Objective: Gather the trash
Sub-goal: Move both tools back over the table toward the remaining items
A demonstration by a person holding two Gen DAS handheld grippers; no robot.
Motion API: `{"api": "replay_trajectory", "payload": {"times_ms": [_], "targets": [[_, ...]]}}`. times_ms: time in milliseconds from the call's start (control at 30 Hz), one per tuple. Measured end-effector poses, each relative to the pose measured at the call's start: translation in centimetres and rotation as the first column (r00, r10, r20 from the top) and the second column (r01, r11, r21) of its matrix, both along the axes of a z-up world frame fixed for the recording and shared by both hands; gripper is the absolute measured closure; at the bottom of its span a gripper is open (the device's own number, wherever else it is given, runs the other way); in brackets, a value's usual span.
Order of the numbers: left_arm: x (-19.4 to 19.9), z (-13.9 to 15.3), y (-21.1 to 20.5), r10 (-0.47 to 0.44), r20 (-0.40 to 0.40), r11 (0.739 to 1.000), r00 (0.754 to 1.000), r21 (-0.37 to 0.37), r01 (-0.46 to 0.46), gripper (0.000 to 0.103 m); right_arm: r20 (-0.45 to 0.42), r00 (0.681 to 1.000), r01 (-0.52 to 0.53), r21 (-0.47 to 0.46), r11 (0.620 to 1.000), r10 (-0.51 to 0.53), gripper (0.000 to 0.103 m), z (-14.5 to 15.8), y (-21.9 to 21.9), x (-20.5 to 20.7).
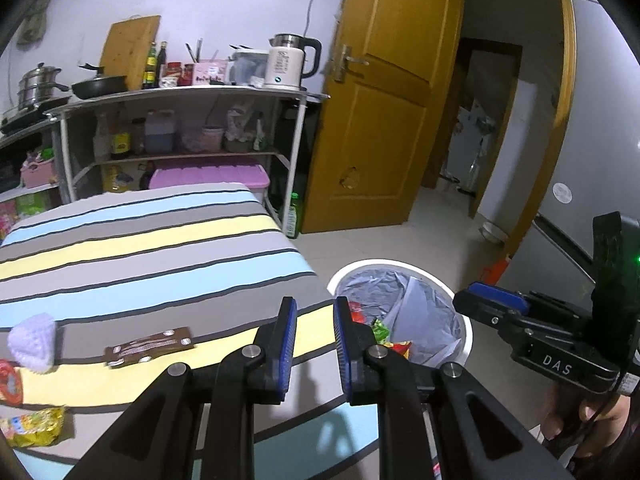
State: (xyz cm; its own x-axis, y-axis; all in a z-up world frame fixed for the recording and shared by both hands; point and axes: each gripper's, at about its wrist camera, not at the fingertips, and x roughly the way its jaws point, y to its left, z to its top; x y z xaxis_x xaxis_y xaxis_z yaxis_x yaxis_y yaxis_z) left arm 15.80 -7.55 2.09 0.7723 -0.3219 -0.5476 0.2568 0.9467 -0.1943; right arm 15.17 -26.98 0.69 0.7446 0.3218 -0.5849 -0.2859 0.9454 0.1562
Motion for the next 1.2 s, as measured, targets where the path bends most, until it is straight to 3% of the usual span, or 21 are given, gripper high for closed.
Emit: {"api": "replay_trajectory", "payload": {"times_ms": [600, 800, 1200], "targets": [[-5.6, 1.6, 6.7, 0.135, 0.05, 0.991, 0.99, -0.01, -0.135, 0.085, 0.027, 0.987, -0.158, -0.014, 0.987, 0.158, 0.07, 0.9, 6.3, -2.7], [-7.4, 1.8, 8.9, 0.184, 0.057, 0.983, 0.981, -0.019, -0.183, 0.085, 0.028, 0.977, -0.209, -0.013, 0.978, 0.21, 0.065, 0.8, 8.1, -3.5], [-10.0, 1.2, 13.2, 0.267, 0.055, 0.964, 0.962, -0.015, -0.267, 0.077, 0.028, 0.959, -0.281, -0.012, 0.96, 0.281, 0.064, 0.5, 11.1, -4.5]]}}
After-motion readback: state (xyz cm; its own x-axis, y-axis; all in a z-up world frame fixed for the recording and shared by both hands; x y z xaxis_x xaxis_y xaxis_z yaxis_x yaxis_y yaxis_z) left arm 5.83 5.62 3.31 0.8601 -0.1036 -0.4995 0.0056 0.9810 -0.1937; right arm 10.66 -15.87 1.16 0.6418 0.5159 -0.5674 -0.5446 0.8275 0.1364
